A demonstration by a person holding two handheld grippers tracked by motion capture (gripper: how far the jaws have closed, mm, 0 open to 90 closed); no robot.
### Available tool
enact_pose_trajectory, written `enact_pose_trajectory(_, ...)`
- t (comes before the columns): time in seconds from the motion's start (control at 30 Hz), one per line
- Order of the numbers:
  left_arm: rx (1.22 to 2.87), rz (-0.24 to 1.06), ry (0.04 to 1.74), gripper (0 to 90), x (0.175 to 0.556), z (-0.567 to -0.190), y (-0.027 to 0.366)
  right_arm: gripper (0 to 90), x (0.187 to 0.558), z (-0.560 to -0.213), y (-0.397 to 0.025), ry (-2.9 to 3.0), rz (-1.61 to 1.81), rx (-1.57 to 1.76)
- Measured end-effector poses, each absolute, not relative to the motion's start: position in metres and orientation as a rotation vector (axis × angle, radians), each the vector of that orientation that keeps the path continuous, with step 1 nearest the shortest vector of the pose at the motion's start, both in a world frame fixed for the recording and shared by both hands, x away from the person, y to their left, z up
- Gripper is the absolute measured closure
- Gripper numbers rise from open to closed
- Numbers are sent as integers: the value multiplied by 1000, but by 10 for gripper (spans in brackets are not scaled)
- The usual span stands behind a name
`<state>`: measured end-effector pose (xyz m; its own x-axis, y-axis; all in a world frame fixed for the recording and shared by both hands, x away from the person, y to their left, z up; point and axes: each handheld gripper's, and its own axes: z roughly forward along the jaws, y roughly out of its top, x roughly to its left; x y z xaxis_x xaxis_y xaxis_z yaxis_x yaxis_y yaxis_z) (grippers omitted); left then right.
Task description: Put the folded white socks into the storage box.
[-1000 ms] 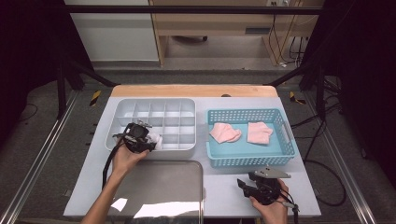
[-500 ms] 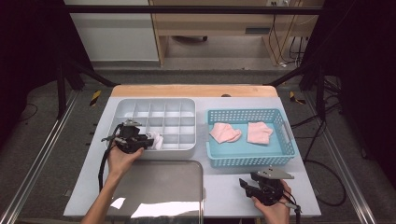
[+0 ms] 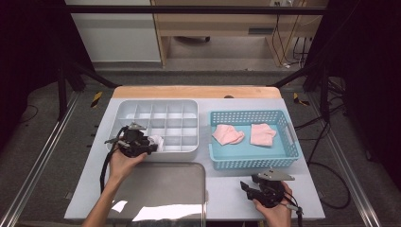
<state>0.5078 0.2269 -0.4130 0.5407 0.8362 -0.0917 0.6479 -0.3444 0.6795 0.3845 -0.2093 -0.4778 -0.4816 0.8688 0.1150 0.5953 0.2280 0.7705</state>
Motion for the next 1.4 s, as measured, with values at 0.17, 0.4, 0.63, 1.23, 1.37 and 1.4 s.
enact_pose_trajectory(0.17, 1993, 438, 1161, 521, 508, -401, 232, 464, 383, -476, -211, 2155, 1128, 1357)
enact_pose_trajectory(0.4, 2074, 472, 1197, 711, 520, -414, 219, 467, 382, -476, -211, 2165, 1127, 1359)
enact_pose_trajectory(0.63, 2159, 416, 1204, 840, 521, -422, 208, 468, 383, -476, -208, 2172, 1122, 1352)
enact_pose_trajectory(1.23, 1943, 453, 1148, 587, 498, -409, 231, 468, 375, -462, -207, 2133, 1190, 1313)
enact_pose_trajectory(1.37, 1854, 485, 1122, 522, 478, -400, 246, 463, 373, -455, -208, 2107, 1204, 1317)
enact_pose_trajectory(1.4, 1842, 488, 1117, 517, 473, -398, 248, 462, 373, -453, -208, 2099, 1210, 1319)
